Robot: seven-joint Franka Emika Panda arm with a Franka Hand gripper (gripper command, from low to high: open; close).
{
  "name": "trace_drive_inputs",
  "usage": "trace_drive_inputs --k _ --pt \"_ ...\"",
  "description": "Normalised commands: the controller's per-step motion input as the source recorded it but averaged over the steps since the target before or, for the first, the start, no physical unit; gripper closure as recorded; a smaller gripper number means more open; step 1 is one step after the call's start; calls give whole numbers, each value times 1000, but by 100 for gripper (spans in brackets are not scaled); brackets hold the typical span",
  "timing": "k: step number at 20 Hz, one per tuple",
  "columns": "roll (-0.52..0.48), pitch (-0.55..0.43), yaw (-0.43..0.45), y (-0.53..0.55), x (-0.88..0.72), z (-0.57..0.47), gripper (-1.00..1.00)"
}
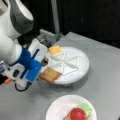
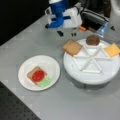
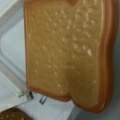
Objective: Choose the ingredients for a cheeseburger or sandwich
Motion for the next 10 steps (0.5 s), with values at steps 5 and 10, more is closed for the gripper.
trace_drive_inputs --k 5,10 --pt "467 47 228 -33 378 -140 -100" --pt "440 -42 293 -163 364 -186 -100"
